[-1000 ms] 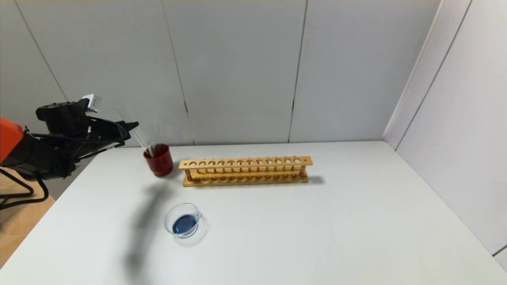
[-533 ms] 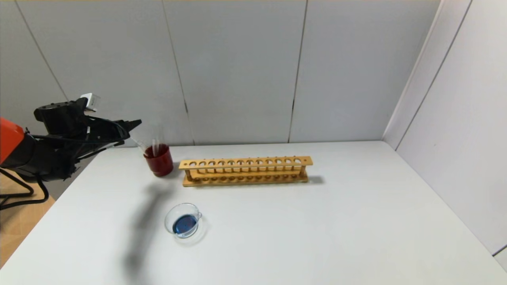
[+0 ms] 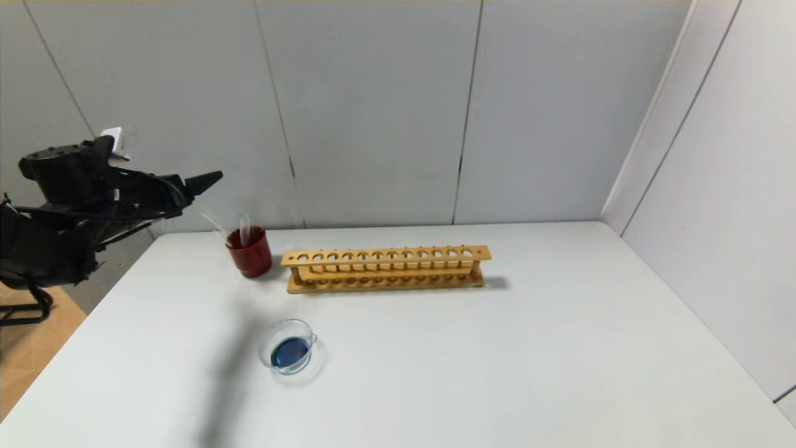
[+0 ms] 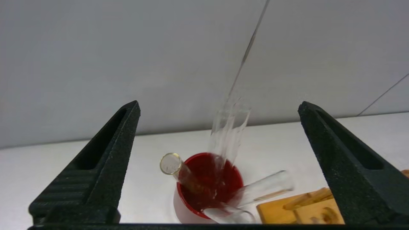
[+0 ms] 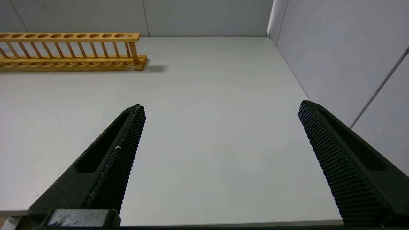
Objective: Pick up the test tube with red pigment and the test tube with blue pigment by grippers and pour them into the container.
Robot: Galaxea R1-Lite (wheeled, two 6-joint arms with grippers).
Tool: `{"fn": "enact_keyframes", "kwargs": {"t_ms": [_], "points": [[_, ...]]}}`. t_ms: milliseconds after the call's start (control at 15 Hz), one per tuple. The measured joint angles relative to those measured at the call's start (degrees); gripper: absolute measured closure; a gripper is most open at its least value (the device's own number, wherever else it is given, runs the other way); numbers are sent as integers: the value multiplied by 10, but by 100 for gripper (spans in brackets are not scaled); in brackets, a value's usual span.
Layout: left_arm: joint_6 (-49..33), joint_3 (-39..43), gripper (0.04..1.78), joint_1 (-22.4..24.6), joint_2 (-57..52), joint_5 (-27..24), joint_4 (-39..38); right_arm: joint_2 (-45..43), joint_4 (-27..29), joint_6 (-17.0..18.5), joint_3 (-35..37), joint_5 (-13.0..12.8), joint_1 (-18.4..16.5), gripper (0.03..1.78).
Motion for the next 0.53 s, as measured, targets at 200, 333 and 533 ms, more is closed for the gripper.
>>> {"fn": "enact_keyframes", "kwargs": {"t_ms": [200, 333, 533], "points": [[3, 55, 7, 1, -107, 13, 7, 0, 0, 0, 0, 0, 0, 6], [5, 95, 7, 3, -199, 23, 34, 0, 0, 0, 0, 0, 0, 6], [5, 164, 7, 5, -361, 35, 120, 0, 0, 0, 0, 0, 0, 6]]}}
